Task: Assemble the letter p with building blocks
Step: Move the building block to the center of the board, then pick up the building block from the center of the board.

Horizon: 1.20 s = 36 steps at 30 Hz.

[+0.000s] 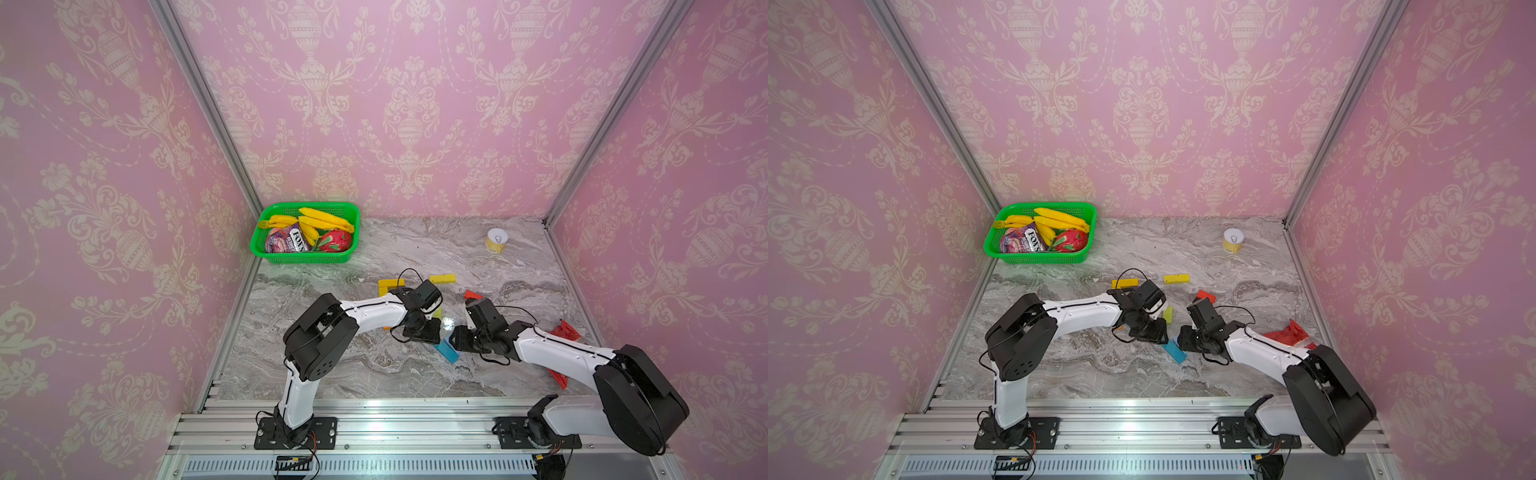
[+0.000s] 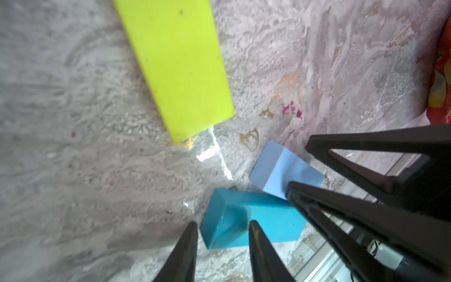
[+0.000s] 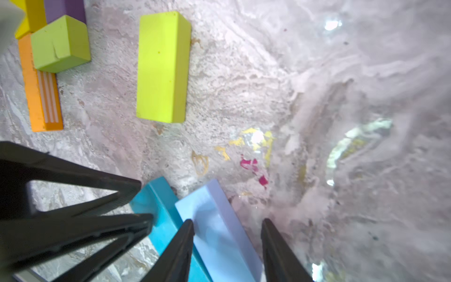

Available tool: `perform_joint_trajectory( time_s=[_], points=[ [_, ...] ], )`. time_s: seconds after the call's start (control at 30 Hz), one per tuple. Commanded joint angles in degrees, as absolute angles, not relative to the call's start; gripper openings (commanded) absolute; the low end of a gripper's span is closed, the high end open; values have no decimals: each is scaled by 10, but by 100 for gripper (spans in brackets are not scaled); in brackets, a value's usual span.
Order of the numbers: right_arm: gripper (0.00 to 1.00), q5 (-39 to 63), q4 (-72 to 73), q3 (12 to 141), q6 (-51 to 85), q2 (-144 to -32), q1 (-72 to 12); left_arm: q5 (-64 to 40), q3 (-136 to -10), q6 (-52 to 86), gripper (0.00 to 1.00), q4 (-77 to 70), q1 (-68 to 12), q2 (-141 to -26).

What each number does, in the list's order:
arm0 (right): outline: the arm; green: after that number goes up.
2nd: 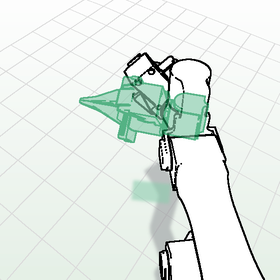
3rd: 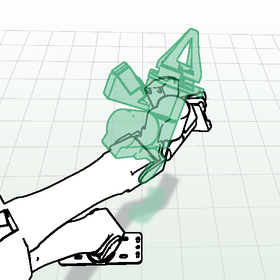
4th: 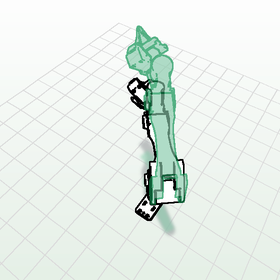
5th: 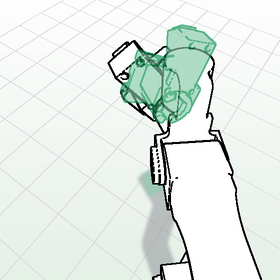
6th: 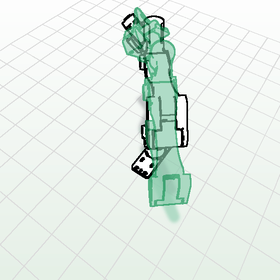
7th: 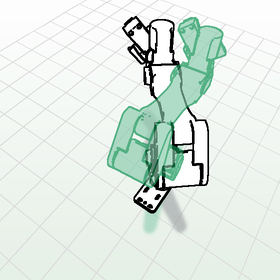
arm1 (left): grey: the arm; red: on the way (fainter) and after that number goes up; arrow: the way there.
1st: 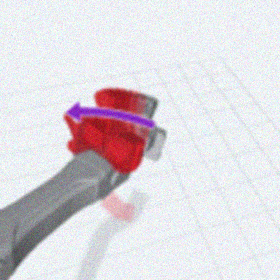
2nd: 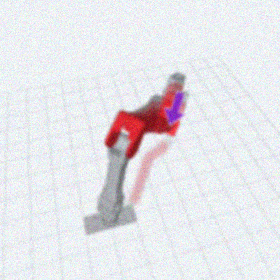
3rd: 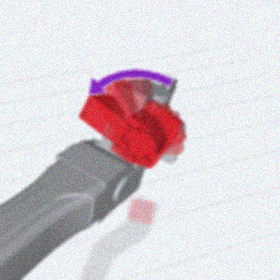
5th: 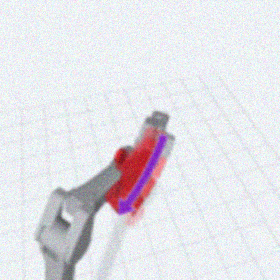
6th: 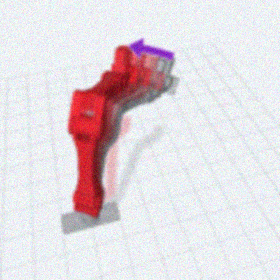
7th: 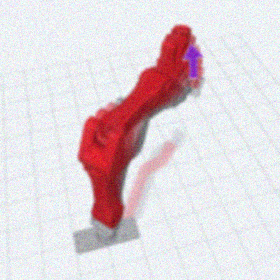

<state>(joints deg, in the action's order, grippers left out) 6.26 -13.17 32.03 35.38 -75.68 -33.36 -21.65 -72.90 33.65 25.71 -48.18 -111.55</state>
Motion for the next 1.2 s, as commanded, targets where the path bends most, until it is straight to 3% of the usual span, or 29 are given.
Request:
perform_joint_trajectory(
  time_s=[0.0,0.17,0.2,0.57,0.93,1.17],
  points=[
    [62,10,-235,368,340,-742,-328,-175,-732,322,41,264,-472,-1053],
    [85,-39,-328,496,277,-786,-286,-117,-775,304,55,271,-439,-993],
    [86,-48,-340,519,267,-800,-275,-117,-781,302,56,269,-430,-988],
    [88,-76,-415,756,92,-1036,-215,-205,-793,272,62,250,-318,-975],
    [88,-51,-413,802,10,-1112,-173,-249,-733,296,63,207,-264,-937],
    [87,52,-356,763,-47,-1123,-154,-251,-734,296,63,208,-253,-945]
  ],
)
